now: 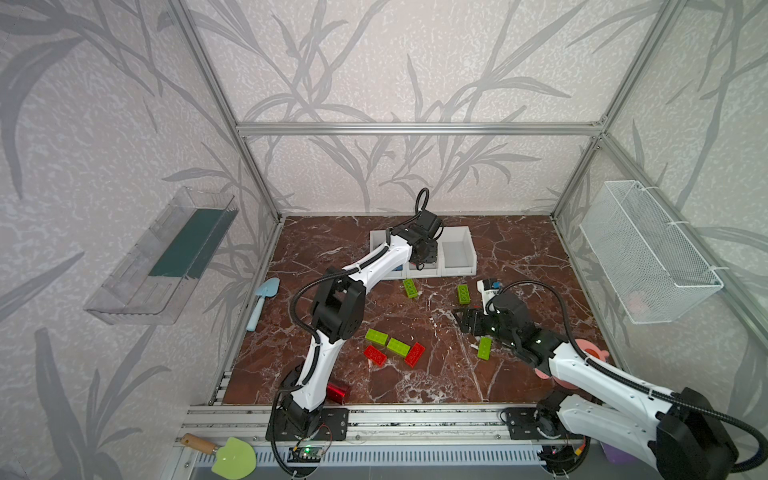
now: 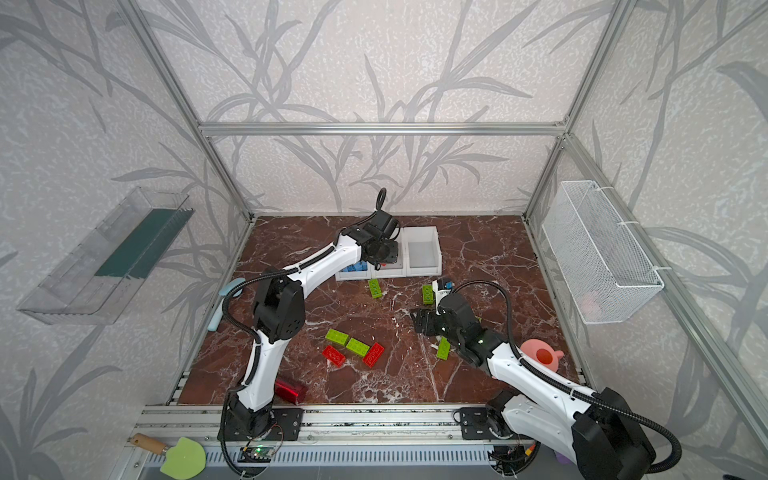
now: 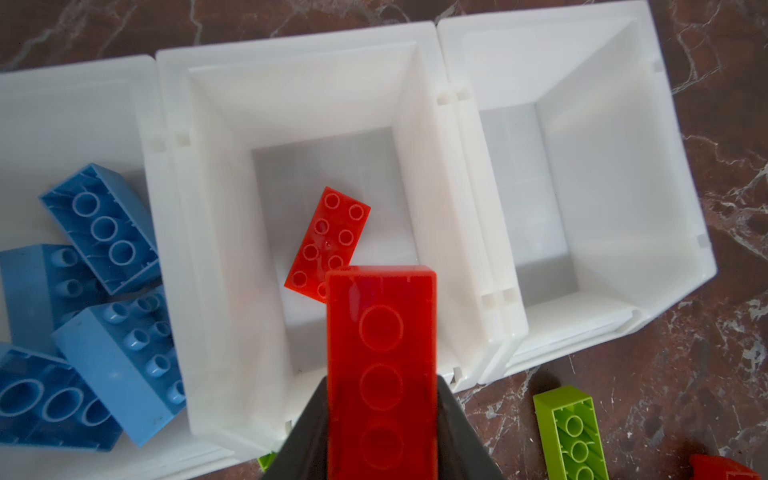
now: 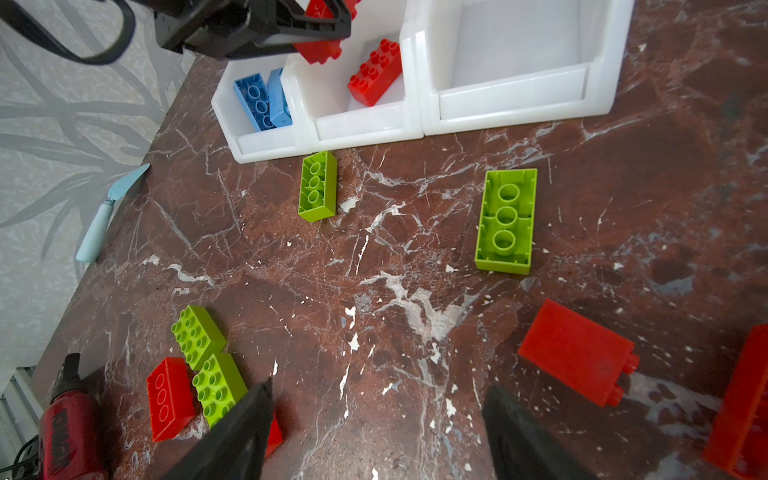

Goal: Sort the legos into containers by color
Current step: 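Carry the red brick into the middle compartment and release it, then raise the open left gripper away from the bin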

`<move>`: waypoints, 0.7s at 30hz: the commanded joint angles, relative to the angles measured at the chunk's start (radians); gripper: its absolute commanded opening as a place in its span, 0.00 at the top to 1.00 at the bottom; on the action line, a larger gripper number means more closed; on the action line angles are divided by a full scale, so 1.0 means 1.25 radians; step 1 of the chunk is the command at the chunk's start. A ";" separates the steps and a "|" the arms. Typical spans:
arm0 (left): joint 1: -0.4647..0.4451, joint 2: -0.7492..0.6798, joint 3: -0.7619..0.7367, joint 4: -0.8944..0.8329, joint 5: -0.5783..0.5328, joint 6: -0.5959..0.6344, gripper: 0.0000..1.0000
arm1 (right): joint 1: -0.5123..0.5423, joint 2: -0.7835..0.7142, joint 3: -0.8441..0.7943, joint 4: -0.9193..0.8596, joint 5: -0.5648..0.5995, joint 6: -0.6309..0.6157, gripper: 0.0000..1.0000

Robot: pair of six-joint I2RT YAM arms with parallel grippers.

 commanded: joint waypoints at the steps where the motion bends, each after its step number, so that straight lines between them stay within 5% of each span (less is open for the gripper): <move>1: 0.006 0.017 0.040 -0.037 0.006 0.000 0.61 | -0.001 -0.008 -0.009 0.016 0.015 -0.001 0.19; 8: 0.009 0.016 0.056 -0.053 -0.009 -0.002 0.40 | -0.001 -0.011 -0.008 0.011 0.018 -0.004 0.19; 21: -0.004 -0.216 -0.116 -0.014 -0.032 -0.017 0.31 | -0.001 -0.020 0.026 -0.043 0.037 -0.025 0.19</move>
